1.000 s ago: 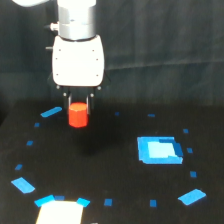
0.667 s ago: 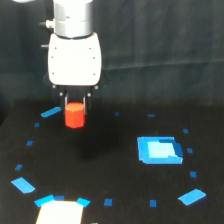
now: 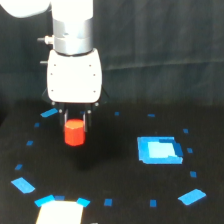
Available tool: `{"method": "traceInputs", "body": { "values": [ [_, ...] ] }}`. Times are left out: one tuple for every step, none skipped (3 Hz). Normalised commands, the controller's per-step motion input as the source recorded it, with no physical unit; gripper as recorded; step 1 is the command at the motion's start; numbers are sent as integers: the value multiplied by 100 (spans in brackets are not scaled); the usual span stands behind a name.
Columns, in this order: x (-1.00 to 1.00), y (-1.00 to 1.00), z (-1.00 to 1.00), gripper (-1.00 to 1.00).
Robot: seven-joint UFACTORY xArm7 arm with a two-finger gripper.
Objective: Pick up the red object from the table
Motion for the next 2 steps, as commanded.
{"method": "traceInputs", "body": {
  "values": [
    [-25,9,59,-100],
    [45,81,95,-83]
  ]
}}
